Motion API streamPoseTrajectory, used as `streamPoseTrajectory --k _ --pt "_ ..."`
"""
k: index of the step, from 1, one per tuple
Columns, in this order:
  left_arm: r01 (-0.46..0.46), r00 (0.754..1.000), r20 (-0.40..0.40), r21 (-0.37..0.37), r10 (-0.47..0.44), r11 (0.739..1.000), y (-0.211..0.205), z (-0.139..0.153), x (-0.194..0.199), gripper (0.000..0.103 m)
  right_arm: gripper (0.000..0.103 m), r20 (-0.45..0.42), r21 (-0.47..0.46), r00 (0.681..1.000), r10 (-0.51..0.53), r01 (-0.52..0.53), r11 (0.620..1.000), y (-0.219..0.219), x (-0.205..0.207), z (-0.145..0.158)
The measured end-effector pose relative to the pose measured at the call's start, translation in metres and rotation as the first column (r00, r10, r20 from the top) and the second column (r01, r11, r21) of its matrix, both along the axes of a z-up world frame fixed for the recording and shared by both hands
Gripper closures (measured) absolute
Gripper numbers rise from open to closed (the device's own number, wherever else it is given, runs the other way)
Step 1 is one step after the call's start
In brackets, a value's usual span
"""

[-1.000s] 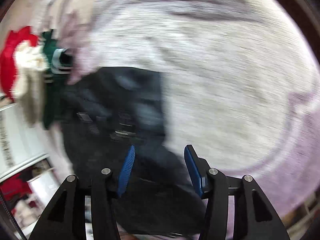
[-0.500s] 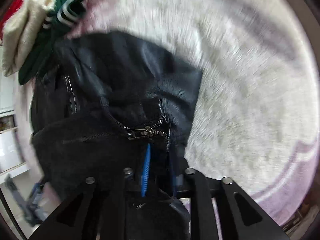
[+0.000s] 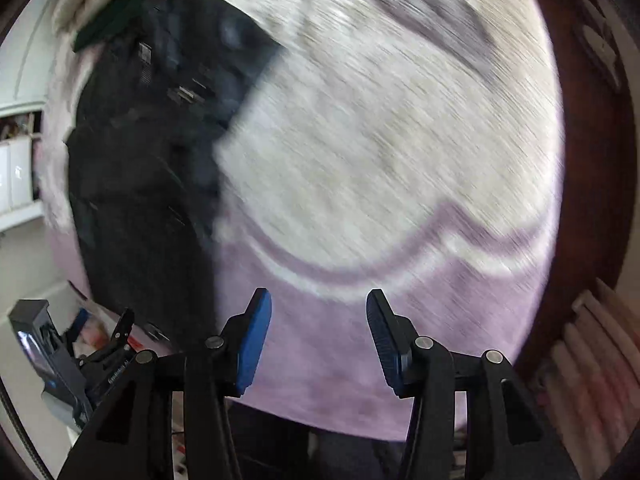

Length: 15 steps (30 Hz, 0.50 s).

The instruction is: Fold large clothes

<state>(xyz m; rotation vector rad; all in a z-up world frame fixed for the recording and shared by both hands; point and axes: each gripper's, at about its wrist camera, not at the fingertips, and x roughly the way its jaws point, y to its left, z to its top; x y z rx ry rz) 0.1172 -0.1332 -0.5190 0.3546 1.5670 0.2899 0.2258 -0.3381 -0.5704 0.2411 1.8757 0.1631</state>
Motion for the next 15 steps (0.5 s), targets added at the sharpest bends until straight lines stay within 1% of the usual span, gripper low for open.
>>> streamPoseTrajectory --k 1,3,4,6,8,9,11,12,14,15 --pt "0.036 0.999 -0.004 0.018 -0.036 0.999 -0.017 -0.005 -0.007 0.000 0.051 -0.011 -0.011 1.000 -0.011 0.011 1.000 -0.013 -0.007 -0.003" --pt "0.104 0.995 -0.013 0.062 -0.103 0.993 -0.051 -0.018 -0.019 0.000 0.051 -0.047 -0.022 0.997 -0.064 0.063 0.998 -0.055 -0.016 -0.010" --pt "0.132 0.991 -0.020 0.103 -0.131 0.986 -0.067 -0.027 -0.025 0.000 0.051 -0.059 -0.034 0.993 -0.100 0.098 0.995 -0.069 -0.018 -0.015" --pt "0.159 0.986 -0.062 0.137 -0.152 0.978 -0.089 -0.049 -0.034 0.000 0.051 -0.073 -0.060 0.987 -0.146 0.142 0.988 -0.092 -0.016 -0.022" --pt "0.129 0.988 -0.100 0.136 -0.116 0.982 -0.096 -0.063 -0.032 0.000 0.051 -0.074 -0.067 0.981 -0.182 0.177 0.982 -0.108 -0.009 -0.026" --pt "0.112 0.990 -0.100 0.121 -0.100 0.986 -0.094 -0.063 -0.031 0.000 0.051 -0.073 -0.071 0.980 -0.187 0.182 0.981 -0.114 -0.004 -0.028" --pt "0.113 0.989 -0.108 0.136 -0.099 0.984 -0.099 -0.071 -0.029 0.000 0.051 -0.066 -0.068 0.982 -0.179 0.175 0.982 -0.119 0.009 -0.029" --pt "0.113 0.989 -0.109 0.144 -0.098 0.983 -0.095 -0.076 -0.025 0.000 0.051 -0.060 -0.055 0.984 -0.169 0.166 0.985 -0.114 0.022 -0.031" --pt "0.075 0.993 -0.101 0.121 -0.063 0.990 -0.086 -0.079 -0.019 0.000 0.051 -0.032 -0.003 0.991 -0.130 0.130 0.991 -0.105 0.045 -0.033" --pt "0.046 0.995 -0.091 0.098 -0.038 0.994 -0.080 -0.077 -0.015 0.000 0.051 -0.022 0.051 0.993 -0.116 0.117 0.992 -0.097 0.057 -0.035"
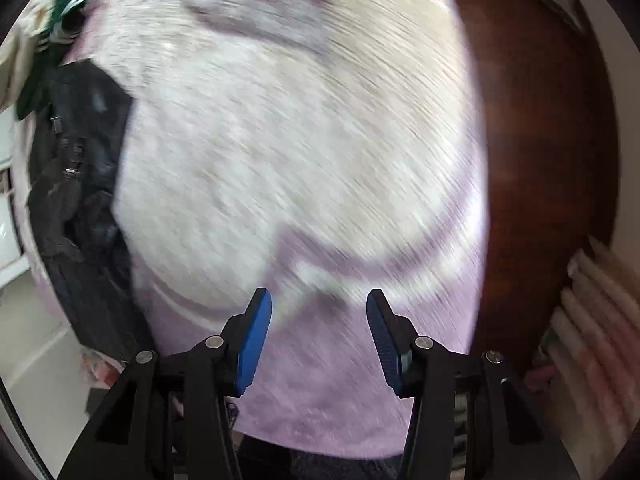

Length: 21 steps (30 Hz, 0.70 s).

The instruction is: Fold large clothes

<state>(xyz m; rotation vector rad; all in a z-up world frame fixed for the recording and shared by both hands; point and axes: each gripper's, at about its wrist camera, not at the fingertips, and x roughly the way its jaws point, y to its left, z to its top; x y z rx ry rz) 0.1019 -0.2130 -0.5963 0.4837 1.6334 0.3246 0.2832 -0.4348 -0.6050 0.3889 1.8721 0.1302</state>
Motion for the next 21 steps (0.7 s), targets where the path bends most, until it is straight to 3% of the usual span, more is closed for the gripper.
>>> streamPoseTrajectory --k 1,2,3,5,9,11,13,14,16,18,21 --pt "-0.006 1.000 0.015 -0.006 0.006 1.000 0.004 0.004 0.003 0.009 0.051 0.009 0.050 1.000 -0.005 0.004 0.999 0.031 0.013 -0.009" --pt "0.002 0.999 0.045 -0.004 -0.002 1.000 0.005 0.008 0.005 0.062 0.049 0.014 0.145 1.000 -0.025 0.023 0.989 0.044 0.026 -0.016" --pt "0.004 0.998 0.065 0.005 -0.004 1.000 0.005 0.012 0.007 0.090 0.038 0.007 0.255 0.998 -0.056 0.052 0.966 0.052 0.038 -0.023" --pt "-0.031 0.995 0.094 -0.031 0.034 0.999 0.012 0.022 0.011 0.094 0.026 -0.009 0.402 0.993 -0.117 0.111 0.909 0.066 0.060 -0.036" --pt "-0.038 0.992 0.115 -0.068 0.046 0.997 0.029 0.038 0.014 0.096 0.024 -0.082 0.557 0.986 -0.145 0.166 0.814 0.101 0.094 -0.070" --pt "-0.021 0.991 0.133 -0.071 0.030 0.997 0.034 0.046 0.015 0.096 0.022 -0.126 0.572 0.981 -0.146 0.192 0.797 0.117 0.102 -0.083" --pt "-0.015 0.986 0.162 -0.084 0.029 0.996 0.042 0.057 0.016 0.096 0.022 -0.091 0.586 0.986 -0.142 0.169 0.793 0.131 0.109 -0.080" --pt "-0.015 0.984 0.175 -0.088 0.030 0.996 0.045 0.062 0.016 0.096 0.026 -0.084 0.602 0.984 -0.156 0.174 0.779 0.133 0.111 -0.075" --pt "-0.027 0.980 0.195 -0.107 0.048 0.994 0.045 0.072 0.013 0.096 0.063 -0.061 0.581 0.983 -0.173 0.176 0.794 0.144 0.110 -0.065" --pt "-0.041 0.975 0.213 -0.127 0.068 0.991 0.060 0.083 0.013 0.096 0.073 -0.047 0.552 0.977 -0.210 0.200 0.809 0.145 0.112 -0.038" --pt "-0.082 0.963 0.241 -0.179 0.124 0.981 0.078 0.104 0.013 0.096 0.076 0.009 0.519 0.985 -0.171 0.142 0.843 0.160 0.118 0.018"
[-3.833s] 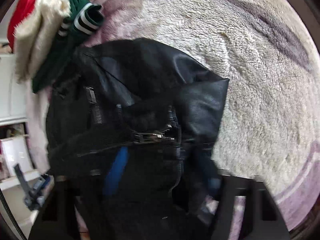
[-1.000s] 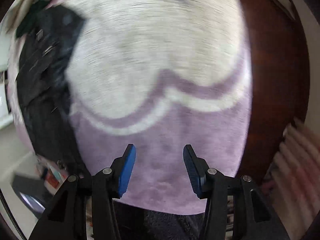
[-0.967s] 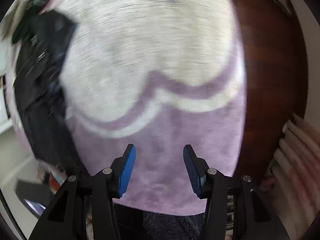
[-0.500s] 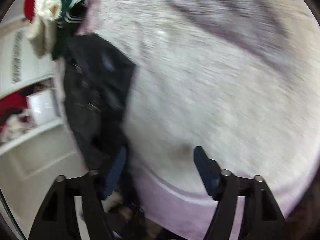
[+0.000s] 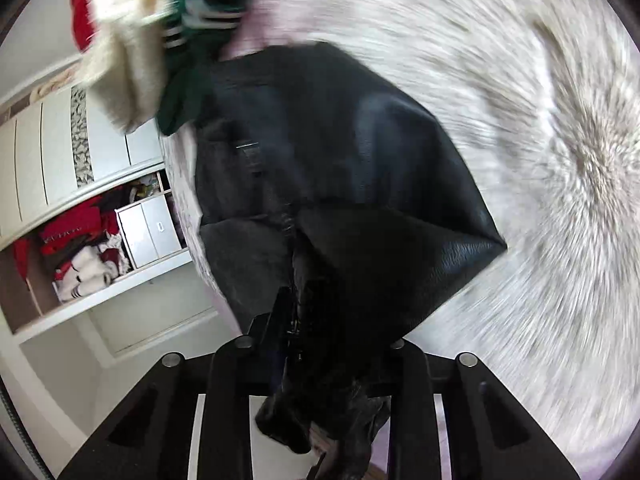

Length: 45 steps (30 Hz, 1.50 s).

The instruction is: Fold large clothes

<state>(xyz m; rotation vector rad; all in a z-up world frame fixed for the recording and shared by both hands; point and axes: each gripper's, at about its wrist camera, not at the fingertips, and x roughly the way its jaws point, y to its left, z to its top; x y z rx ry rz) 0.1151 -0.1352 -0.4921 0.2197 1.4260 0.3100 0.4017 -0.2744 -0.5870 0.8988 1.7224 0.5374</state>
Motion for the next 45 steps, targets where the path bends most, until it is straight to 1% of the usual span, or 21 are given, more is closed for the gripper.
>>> streamPoseTrajectory --k 4,6,9,13,17,19,20,23,25,27,28,31,32,34,35,37,39,41,43,44,45 --pt "-0.084 0.994 0.060 -0.091 0.090 0.992 0.059 0.037 0.001 0.096 0.076 0.093 -0.072 0.986 0.136 -0.130 0.989 0.058 0.013 0.085" --pt "-0.138 0.986 0.073 -0.135 0.148 0.981 0.097 0.048 0.002 0.096 0.076 0.107 -0.114 0.973 0.202 -0.190 0.975 0.111 0.019 0.112" --pt "-0.246 0.960 0.081 -0.204 0.266 0.948 0.170 0.049 0.002 0.096 0.076 0.107 -0.194 0.953 0.285 -0.261 0.946 0.193 0.035 0.124" --pt "-0.342 0.926 0.068 -0.261 0.371 0.903 0.250 0.021 0.007 0.096 0.077 0.110 -0.331 0.913 0.393 -0.339 0.880 0.311 0.049 0.104" --pt "-0.435 0.883 -0.019 -0.407 0.469 0.803 0.321 -0.034 0.005 0.093 0.076 0.051 -0.461 0.884 0.465 -0.392 0.796 0.406 0.049 0.053" --pt "-0.448 0.875 -0.066 -0.485 0.479 0.751 0.347 -0.063 0.005 0.089 0.074 0.017 -0.493 0.891 0.454 -0.388 0.779 0.417 0.048 0.034" --pt "-0.451 0.871 -0.084 -0.523 0.483 0.723 0.355 -0.073 0.004 0.089 0.066 0.002 -0.488 0.889 0.458 -0.399 0.776 0.432 0.047 0.025" --pt "-0.451 0.854 -0.118 -0.654 0.506 0.608 0.376 -0.083 -0.010 0.084 0.039 -0.023 -0.364 0.915 0.403 -0.383 0.849 0.436 0.052 0.025" --pt "-0.441 0.846 -0.128 -0.711 0.517 0.547 0.382 -0.082 -0.024 0.078 0.037 -0.013 -0.189 0.932 0.363 -0.359 0.914 0.433 0.057 0.039" --pt "-0.446 0.833 -0.157 -0.759 0.531 0.475 0.386 -0.082 -0.041 0.072 0.037 0.031 -0.122 0.942 0.335 -0.329 0.936 0.421 0.062 0.060" --pt "-0.463 0.824 -0.181 -0.762 0.536 0.453 0.387 -0.084 -0.049 0.065 0.037 0.049 -0.128 0.942 0.332 -0.324 0.938 0.414 0.063 0.067" --pt "-0.501 0.798 -0.223 -0.760 0.559 0.413 0.390 -0.082 -0.060 0.066 0.037 0.069 -0.260 0.925 0.374 -0.345 0.902 0.399 0.057 0.071" --pt "-0.516 0.790 -0.231 -0.750 0.568 0.413 0.390 -0.079 -0.060 0.066 0.038 0.058 -0.289 0.917 0.396 -0.364 0.886 0.399 0.053 0.065" --pt "-0.512 0.789 -0.219 -0.751 0.574 0.417 0.390 -0.070 -0.051 0.066 0.085 -0.002 -0.297 0.906 0.423 -0.405 0.865 0.406 0.038 0.037" --pt "-0.498 0.795 -0.201 -0.755 0.572 0.427 0.388 -0.064 -0.044 0.066 0.096 -0.044 -0.289 0.898 0.438 -0.431 0.855 0.413 0.030 0.015" --pt "-0.472 0.809 -0.170 -0.758 0.563 0.450 0.396 -0.055 -0.013 0.065 0.096 -0.055 -0.298 0.889 0.455 -0.450 0.842 0.425 0.022 -0.016" --pt "-0.453 0.824 -0.152 -0.755 0.546 0.474 0.391 -0.048 0.012 0.057 0.097 -0.050 -0.260 0.898 0.436 -0.433 0.863 0.433 0.024 -0.031" --pt "-0.421 0.837 -0.130 -0.774 0.532 0.473 0.385 -0.044 0.043 0.057 0.096 -0.084 -0.167 0.903 0.422 -0.430 0.887 0.427 0.030 -0.027" --pt "-0.389 0.848 -0.104 -0.788 0.520 0.476 0.377 -0.038 0.069 0.057 0.095 -0.045 -0.097 0.909 0.415 -0.418 0.903 0.409 0.035 -0.003" --pt "-0.365 0.855 -0.083 -0.798 0.512 0.480 0.370 -0.035 0.088 0.057 0.090 -0.005 -0.083 0.914 0.406 -0.405 0.910 0.392 0.039 0.014" --pt "-0.353 0.857 -0.068 -0.800 0.510 0.486 0.365 -0.034 0.101 0.057 0.069 0.028 -0.103 0.919 0.394 -0.390 0.915 0.372 0.043 0.029"
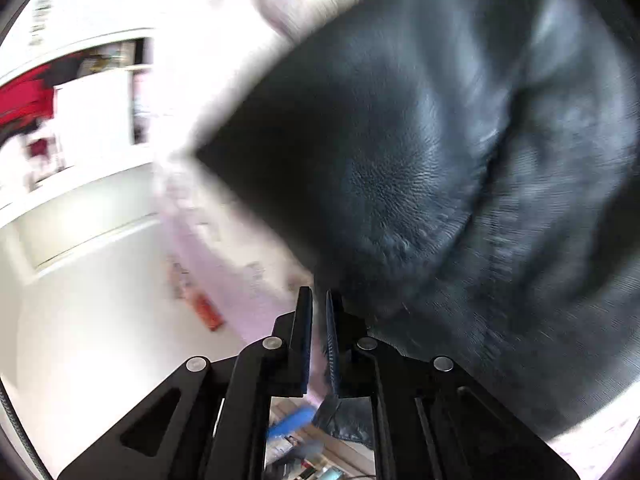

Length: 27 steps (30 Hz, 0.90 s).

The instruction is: Fold large clothes

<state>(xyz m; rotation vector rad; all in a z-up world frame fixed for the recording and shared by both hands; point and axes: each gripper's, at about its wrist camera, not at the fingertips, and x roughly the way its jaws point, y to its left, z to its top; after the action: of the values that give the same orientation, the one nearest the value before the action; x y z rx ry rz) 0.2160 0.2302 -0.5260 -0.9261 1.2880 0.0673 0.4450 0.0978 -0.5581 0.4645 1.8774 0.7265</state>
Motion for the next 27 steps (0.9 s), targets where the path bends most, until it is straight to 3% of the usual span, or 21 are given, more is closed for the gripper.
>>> streamPoseTrajectory --k 1,2,3,6,8,11,14,16,17,18,20,23,24,25,26,27 --pt "0.000 1.000 0.004 0.009 0.000 1.000 -0.003 0.001 0.012 0.057 0.053 0.055 -0.022 0.998 -0.026 0.027 0.999 -0.028 0.006 0.016" --pt "0.003 1.000 0.011 0.012 -0.003 1.000 -0.008 -0.001 0.026 0.057 0.027 0.102 -0.049 0.994 -0.050 0.055 0.997 -0.051 0.012 0.027" --pt "0.006 1.000 0.018 0.027 -0.006 1.000 -0.013 -0.004 0.039 0.057 0.021 0.156 -0.092 0.985 -0.068 0.083 0.992 -0.078 0.019 0.035" --pt "0.027 0.998 -0.059 0.125 -0.020 0.992 -0.001 -0.039 0.060 0.057 0.021 0.218 -0.230 0.971 -0.096 0.147 0.962 -0.141 0.038 0.031" --pt "0.034 0.994 -0.108 0.112 -0.021 0.993 0.000 -0.067 0.069 0.057 0.021 0.184 -0.258 0.973 -0.142 0.187 0.948 -0.175 0.052 0.006" --pt "0.048 0.994 -0.099 0.106 -0.037 0.993 0.005 -0.064 0.065 0.056 0.021 0.109 -0.179 0.979 -0.170 0.188 0.966 -0.186 0.068 -0.037" --pt "0.067 0.995 -0.083 0.104 -0.058 0.992 0.005 -0.060 0.061 0.056 0.018 0.033 -0.027 0.980 -0.198 0.199 0.980 -0.180 0.080 -0.073" --pt "0.060 0.994 -0.099 0.104 -0.050 0.993 0.008 -0.055 0.054 0.056 0.017 0.087 0.039 0.979 -0.186 0.183 0.982 -0.167 0.079 -0.073" --pt "0.048 0.994 -0.105 0.108 -0.037 0.993 0.011 -0.051 0.048 0.056 0.031 0.112 0.058 0.978 -0.177 0.171 0.983 -0.164 0.075 -0.069" --pt "0.029 0.994 -0.107 0.116 -0.017 0.993 0.012 -0.044 0.043 0.056 0.077 0.121 0.053 0.977 -0.174 0.168 0.984 -0.165 0.071 -0.066" --pt "0.013 0.994 -0.108 0.135 0.002 0.991 0.010 -0.031 0.034 0.056 0.083 0.089 0.079 0.948 -0.306 0.299 0.951 -0.192 0.058 -0.055" --pt "0.015 0.995 -0.104 0.163 0.002 0.987 0.006 -0.010 0.015 0.053 0.085 0.139 0.073 0.884 -0.446 0.440 0.895 -0.240 0.026 -0.017" --pt "0.019 0.994 -0.110 0.183 0.002 0.983 0.003 -0.003 0.008 0.050 0.085 0.139 0.059 0.845 -0.516 0.513 0.856 -0.266 0.009 -0.006" --pt "0.028 0.993 -0.114 0.197 -0.005 0.980 0.001 0.003 0.001 0.040 0.085 0.133 0.044 0.805 -0.578 0.578 0.815 -0.298 -0.009 0.005" --pt "0.037 0.993 -0.117 0.203 -0.014 0.978 -0.003 0.008 -0.008 0.028 0.085 0.124 0.011 0.745 -0.655 0.659 0.752 -0.332 -0.035 0.013" --pt "0.041 0.992 -0.122 0.210 -0.015 0.977 -0.005 0.012 -0.014 0.024 0.085 0.111 -0.031 0.690 -0.715 0.722 0.691 -0.362 -0.064 0.016"
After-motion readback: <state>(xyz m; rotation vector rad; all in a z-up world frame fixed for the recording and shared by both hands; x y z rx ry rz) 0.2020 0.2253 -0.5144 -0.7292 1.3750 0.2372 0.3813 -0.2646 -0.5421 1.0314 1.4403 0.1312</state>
